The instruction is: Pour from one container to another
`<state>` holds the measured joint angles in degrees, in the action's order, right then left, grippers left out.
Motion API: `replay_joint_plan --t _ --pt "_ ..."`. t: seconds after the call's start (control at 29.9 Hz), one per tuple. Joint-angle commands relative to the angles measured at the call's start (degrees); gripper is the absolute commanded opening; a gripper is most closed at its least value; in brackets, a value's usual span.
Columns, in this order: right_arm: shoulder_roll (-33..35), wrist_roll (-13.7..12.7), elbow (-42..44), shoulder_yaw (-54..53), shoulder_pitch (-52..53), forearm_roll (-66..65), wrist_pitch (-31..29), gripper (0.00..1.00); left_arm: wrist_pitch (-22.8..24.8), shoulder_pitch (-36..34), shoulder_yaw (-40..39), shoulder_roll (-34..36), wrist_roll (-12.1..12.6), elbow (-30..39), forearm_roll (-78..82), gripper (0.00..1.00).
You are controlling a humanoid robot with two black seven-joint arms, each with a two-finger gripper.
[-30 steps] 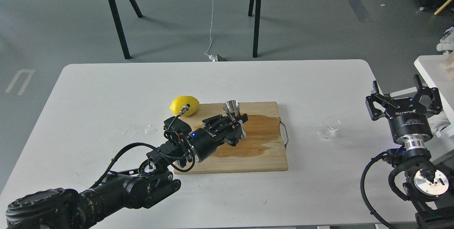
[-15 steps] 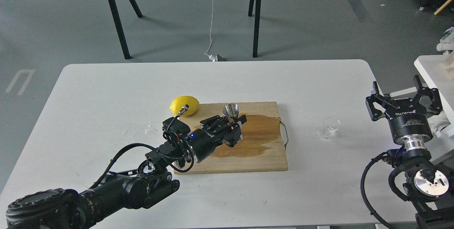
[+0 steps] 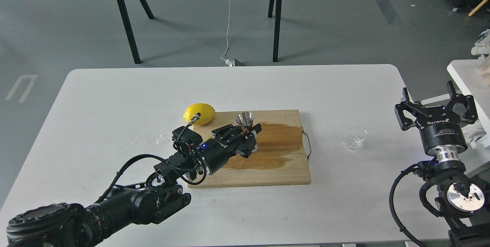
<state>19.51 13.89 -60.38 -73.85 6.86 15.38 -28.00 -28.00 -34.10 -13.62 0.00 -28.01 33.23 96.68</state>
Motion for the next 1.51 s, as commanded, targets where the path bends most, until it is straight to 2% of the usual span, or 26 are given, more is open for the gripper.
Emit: replay_joint_plan --t 0.0,0.6,0.94,1.04,1.47 --pt "0.0 0.0 0.0 0.02 0.0 0.0 0.0 0.98 0.0 0.08 0.0 0.0 0.01 -0.44 0.0 0.37" --pt "0.0 0.0 -0.09 -0.07 -0.09 0.0 0.0 0.98 0.0 0.17 -0.09 0.0 0.01 -0.44 0.0 0.45" --pt "0.0 0.0 -0.09 -0.07 -0.18 0.0 0.0 0.98 0.0 0.43 -0.09 0.0 0.01 -0.36 0.0 0.66" --pt "0.0 0.0 -0.09 -0.07 -0.18 0.0 0.0 0.98 0.0 0.96 -0.09 0.0 0.01 -0.18 0.0 0.77" --pt "0.0 0.0 0.0 -0.15 -0.26 0.0 0.0 0.98 0.0 2.02 0.0 0.0 0.01 0.17 0.09 0.84"
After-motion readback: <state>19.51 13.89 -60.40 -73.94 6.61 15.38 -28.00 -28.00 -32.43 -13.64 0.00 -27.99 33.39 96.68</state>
